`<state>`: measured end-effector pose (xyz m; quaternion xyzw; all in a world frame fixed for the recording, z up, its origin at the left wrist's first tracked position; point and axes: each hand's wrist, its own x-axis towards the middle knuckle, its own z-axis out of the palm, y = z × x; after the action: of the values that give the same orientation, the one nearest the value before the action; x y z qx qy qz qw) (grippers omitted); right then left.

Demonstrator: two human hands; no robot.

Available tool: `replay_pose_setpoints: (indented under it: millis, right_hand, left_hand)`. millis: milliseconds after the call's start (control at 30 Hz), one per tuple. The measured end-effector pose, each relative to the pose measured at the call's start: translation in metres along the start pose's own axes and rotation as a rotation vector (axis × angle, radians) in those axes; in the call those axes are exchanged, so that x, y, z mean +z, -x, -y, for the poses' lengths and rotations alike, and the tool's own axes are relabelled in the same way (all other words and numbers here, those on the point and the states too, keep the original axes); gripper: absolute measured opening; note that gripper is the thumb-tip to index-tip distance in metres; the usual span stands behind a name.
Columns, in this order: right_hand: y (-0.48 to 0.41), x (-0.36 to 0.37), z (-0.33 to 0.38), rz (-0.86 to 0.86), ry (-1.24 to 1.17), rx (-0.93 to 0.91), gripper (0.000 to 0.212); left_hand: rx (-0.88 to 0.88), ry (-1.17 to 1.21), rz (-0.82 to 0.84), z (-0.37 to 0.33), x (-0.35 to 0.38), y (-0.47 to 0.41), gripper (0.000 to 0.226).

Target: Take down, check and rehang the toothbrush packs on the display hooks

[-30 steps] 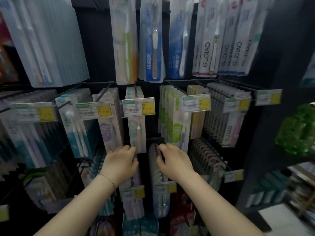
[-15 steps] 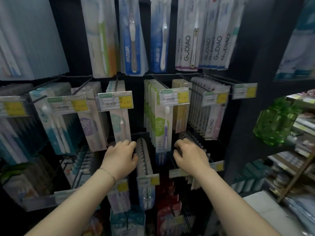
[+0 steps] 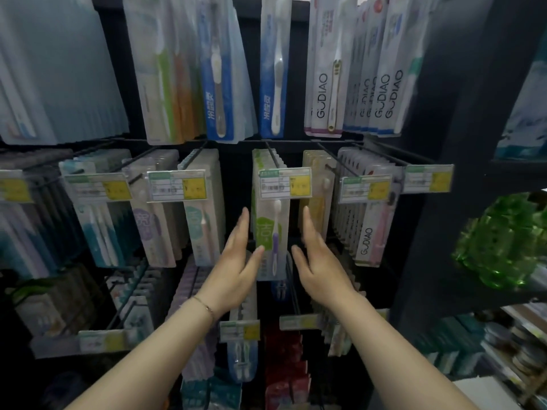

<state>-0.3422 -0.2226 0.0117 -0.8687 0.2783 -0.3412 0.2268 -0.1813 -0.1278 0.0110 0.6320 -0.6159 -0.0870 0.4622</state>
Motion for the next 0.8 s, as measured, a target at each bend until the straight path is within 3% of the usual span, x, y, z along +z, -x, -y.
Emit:
replay_pose_setpoints:
  millis: [133, 800]
  right_hand:
    - [-0.010, 0.005, 0.003, 0.023, -0.076, -0.066, 0.073]
    - [-0.041, 0.018, 0.000, 0.073, -0.140, -0.013, 0.072]
  left_hand:
    - [-0.024, 0.065, -0.005, -0.011, 0.013, -0.011, 0.068]
    - [-0.049, 0.098, -0.059, -0.014, 0.024, -0.044, 0.058]
